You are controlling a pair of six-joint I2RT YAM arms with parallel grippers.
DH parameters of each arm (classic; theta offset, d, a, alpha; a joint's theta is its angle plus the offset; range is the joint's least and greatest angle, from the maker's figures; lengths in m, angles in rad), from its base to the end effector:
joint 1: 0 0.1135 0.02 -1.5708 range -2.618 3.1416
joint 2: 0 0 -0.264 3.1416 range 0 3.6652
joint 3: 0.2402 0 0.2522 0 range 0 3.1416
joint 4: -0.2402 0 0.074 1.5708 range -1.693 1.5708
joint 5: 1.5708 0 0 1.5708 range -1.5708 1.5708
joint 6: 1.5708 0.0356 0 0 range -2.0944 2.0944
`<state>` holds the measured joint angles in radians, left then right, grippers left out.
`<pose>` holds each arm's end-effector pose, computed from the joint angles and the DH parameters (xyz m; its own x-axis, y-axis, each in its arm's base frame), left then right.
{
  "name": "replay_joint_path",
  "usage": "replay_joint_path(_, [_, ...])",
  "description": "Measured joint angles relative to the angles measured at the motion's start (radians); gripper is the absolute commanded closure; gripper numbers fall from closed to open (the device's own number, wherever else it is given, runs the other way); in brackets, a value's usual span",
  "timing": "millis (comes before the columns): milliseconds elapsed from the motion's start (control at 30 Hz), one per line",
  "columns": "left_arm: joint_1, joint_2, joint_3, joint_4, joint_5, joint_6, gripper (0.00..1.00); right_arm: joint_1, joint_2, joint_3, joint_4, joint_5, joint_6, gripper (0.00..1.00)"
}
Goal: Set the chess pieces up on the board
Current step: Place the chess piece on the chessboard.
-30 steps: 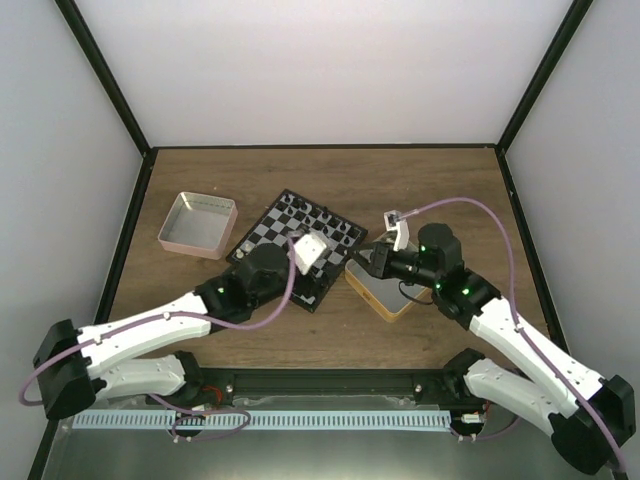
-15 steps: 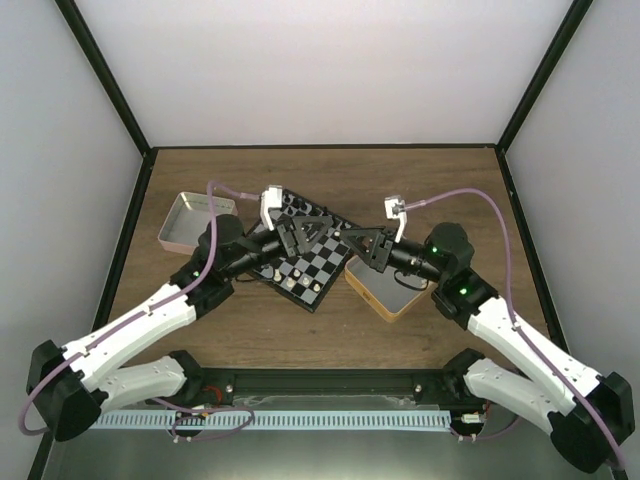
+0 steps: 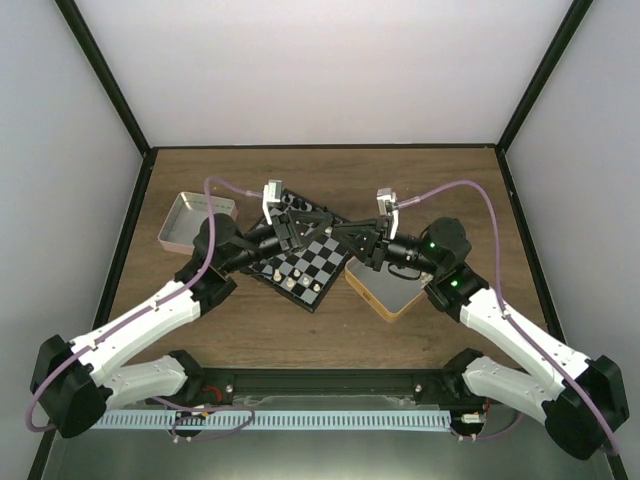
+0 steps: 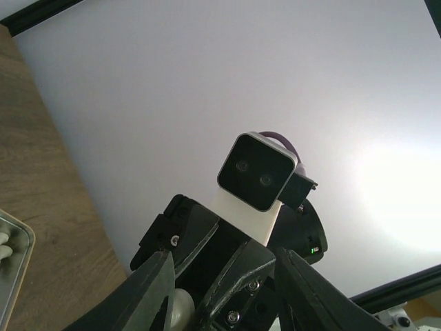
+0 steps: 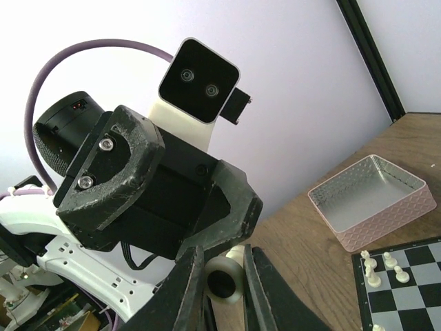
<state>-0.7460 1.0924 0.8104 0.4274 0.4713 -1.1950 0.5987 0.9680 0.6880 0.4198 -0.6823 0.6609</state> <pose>0.1763 -0.1850 0.3526 -0.8304 -0.3611 -0.4243 0.4420 0.0368 -0.8963 0.1715 0.1442 0.3351 -0.4942 0.2395 -0.8357 -0.8232 0.1801 0.5385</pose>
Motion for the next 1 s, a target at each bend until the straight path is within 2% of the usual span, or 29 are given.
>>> replay_joint_path(100, [0.002,0.000,-0.008,0.020,0.002,-0.014,0.57,0.000,0.007,0.003,0.013,-0.003,-0.011,0.90])
replay_joint_path(233, [0.008,-0.014,-0.027,0.027,-0.015,-0.025,0.49,0.000,0.007,0.003,0.022,-0.002,-0.015,0.90])
replay_joint_path(333, [0.011,-0.018,-0.036,0.005,-0.027,-0.024,0.48,0.000,-0.002,0.003,0.037,0.002,-0.015,0.89])
replay_joint_path(700, [0.014,-0.017,-0.042,-0.001,0.006,-0.040,0.62,0.000,-0.011,0.003,0.067,0.018,-0.038,0.89])
replay_joint_path(1000, [0.021,-0.023,-0.042,0.029,0.031,-0.048,0.62,0.000,0.001,0.003,0.137,0.019,-0.074,0.89])
